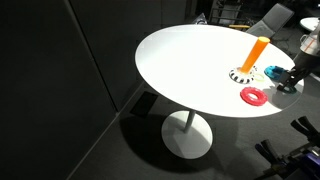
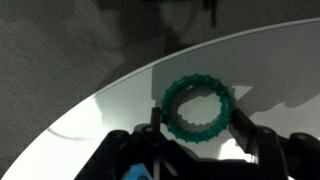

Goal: Put the dark green ring around the orange rod

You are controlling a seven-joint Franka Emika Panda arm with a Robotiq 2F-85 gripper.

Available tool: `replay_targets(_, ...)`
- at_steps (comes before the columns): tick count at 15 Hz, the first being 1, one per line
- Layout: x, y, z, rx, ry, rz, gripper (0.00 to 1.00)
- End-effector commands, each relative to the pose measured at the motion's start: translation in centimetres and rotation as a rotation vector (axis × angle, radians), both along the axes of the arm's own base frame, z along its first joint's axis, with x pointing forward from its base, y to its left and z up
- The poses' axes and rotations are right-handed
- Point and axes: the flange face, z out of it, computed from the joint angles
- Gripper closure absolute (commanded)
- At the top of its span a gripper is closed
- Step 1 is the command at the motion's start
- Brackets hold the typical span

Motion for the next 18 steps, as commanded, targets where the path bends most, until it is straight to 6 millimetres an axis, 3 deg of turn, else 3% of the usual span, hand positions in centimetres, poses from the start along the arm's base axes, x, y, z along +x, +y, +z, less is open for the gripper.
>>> replay_targets(1, 0.1, -0.9, 1.5, -0.011, -0.025, -0.029, 0.55)
replay_targets(8, 0.6, -1.9, 5.4, -0.02, -0.073, -0.051, 0.55)
replay_targets(18, 2.2, -1.4, 12.0, 0.008, -0.128, -0.067, 0.56)
